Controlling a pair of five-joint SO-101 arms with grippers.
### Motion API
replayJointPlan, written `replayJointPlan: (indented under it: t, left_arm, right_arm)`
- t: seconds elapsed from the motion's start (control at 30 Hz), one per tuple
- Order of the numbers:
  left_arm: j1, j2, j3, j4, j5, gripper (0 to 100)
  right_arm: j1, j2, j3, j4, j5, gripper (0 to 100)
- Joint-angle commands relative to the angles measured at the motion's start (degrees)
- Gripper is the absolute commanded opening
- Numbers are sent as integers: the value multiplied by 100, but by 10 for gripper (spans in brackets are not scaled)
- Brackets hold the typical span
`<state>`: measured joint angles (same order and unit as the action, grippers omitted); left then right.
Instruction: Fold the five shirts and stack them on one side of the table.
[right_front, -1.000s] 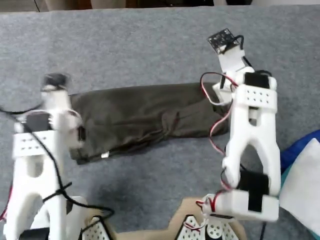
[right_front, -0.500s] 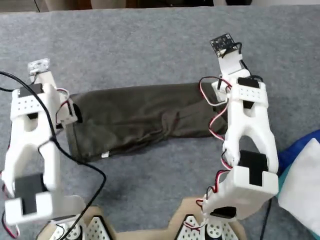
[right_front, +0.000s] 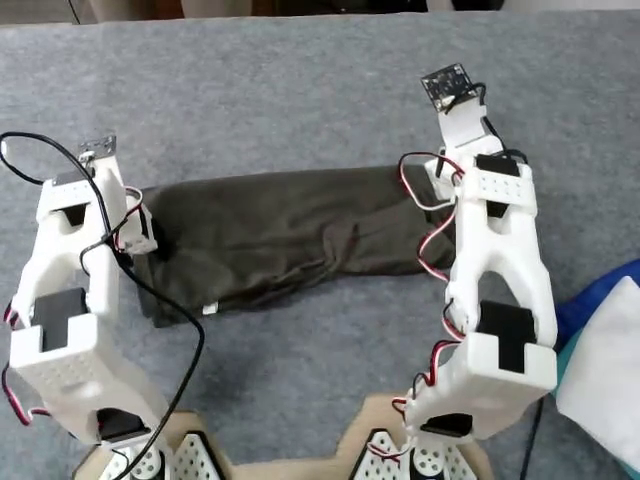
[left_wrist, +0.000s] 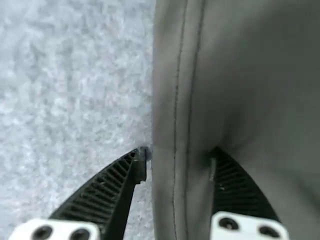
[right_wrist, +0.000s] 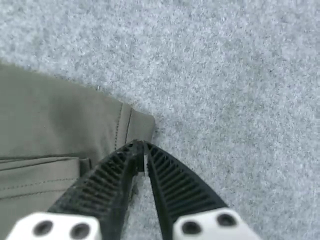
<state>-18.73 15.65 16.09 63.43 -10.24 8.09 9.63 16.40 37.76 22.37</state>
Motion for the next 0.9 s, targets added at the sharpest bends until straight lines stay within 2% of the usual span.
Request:
replayJointPlan:
  t: [0.0, 0.17, 0.37, 0.6, 0.87]
  left_arm:
    - [-44, 92, -202, -88, -35, 169]
    - [352, 119, -211, -105, -9, 29]
    - [1125, 66, -519, 18, 53, 19]
    - [2022, 101, -2743, 1618, 536, 19]
    - [3736, 435, -5090, 2637, 844, 19]
  right_arm:
    - [57, -22, 13, -114, 18, 5]
    - [57, -22, 13, -114, 18, 5]
    - [110, -22, 13, -114, 97, 5]
    - [1077, -4, -242, -316, 26, 5]
    - [1930, 497, -963, -316, -941, 5]
